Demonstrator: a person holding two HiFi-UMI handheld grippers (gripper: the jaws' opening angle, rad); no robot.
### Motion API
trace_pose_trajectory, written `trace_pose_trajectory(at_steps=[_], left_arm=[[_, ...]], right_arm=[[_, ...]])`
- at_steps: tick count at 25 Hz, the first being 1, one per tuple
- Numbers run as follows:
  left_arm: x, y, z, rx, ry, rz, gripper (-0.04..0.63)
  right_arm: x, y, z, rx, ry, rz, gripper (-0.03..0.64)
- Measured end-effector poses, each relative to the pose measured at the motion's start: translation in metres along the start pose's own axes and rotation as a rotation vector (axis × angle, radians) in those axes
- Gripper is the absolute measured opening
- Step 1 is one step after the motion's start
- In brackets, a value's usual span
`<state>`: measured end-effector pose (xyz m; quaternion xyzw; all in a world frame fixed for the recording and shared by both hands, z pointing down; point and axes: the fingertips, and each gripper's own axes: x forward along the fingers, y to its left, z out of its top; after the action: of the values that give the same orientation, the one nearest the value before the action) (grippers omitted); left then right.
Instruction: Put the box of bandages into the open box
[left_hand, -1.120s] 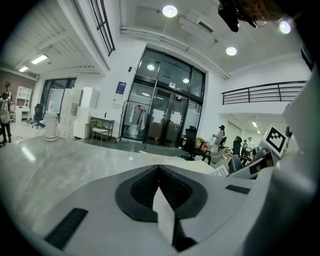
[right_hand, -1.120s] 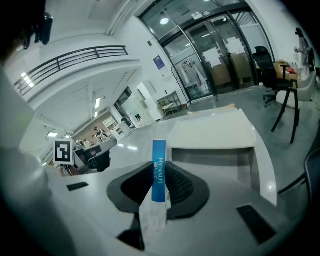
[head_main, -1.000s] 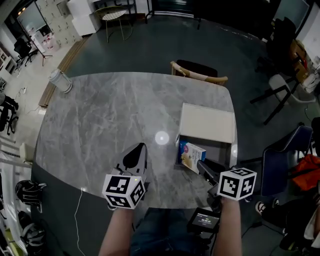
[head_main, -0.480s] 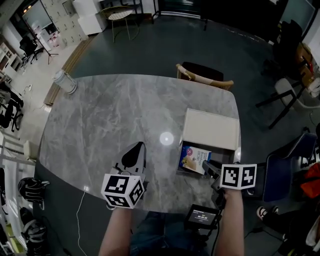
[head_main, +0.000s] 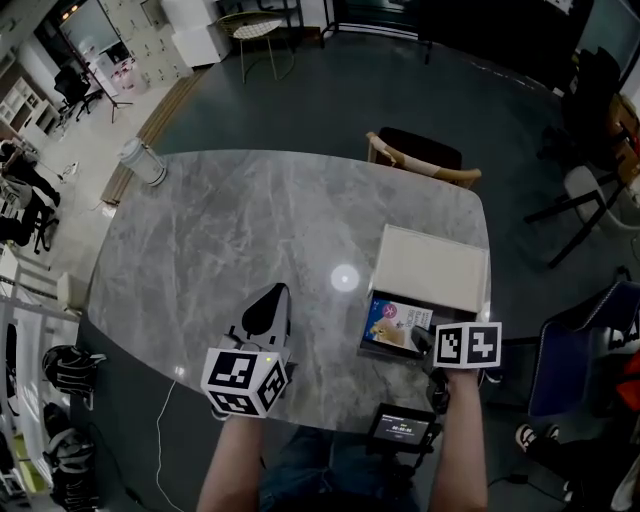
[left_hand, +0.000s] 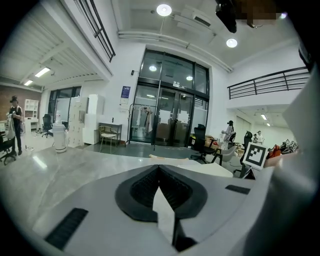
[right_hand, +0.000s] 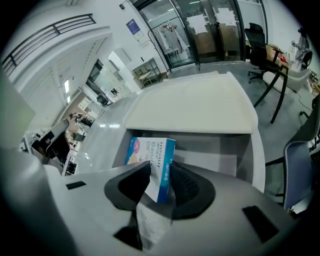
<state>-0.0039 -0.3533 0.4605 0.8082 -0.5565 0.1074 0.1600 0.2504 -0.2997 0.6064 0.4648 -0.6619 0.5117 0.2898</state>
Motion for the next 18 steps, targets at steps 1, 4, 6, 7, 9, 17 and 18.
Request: trace_pose_trajectory(at_steps=[1,4,6,7,9,17,18], left_arm=[[0.0,0.001,-0.001,-0.001,0.002,0.006,0.012],[0.001,-0.001,-0.001,-0.001,0.006,0.008,0.012],[0.002,-0.006,-0.001,0.003,0.007,-0.001,0.012],[0.003,-0.008,0.0,0.005,0.005,-0.006,0.012],[0.004,-0.011,0.002,0.005,-0.001,-0.01,0.012],[0.006,-0.021,0.02,0.026,-0.031,-0.027,0.012],[0.006,-0.021,0.025,0.033,-0.038,-0.03,0.012]], right_arm=[[0.003,-0.002,0.0,0.006,0.007,-0.003,0.137],[0.017,-0.014,-0.003,-0.022,0.054,-0.075,0.148],[0.025,-0.02,-0.004,-0.075,0.098,-0.153,0.146],[0.028,-0.022,-0.004,-0.088,0.111,-0.178,0.144],[0.031,-0.023,-0.002,-0.085,0.128,-0.19,0.147],[0.032,-0.026,-0.001,-0.057,0.116,-0.175,0.152],[0.031,-0.026,0.0,-0.052,0.11,-0.175,0.151]])
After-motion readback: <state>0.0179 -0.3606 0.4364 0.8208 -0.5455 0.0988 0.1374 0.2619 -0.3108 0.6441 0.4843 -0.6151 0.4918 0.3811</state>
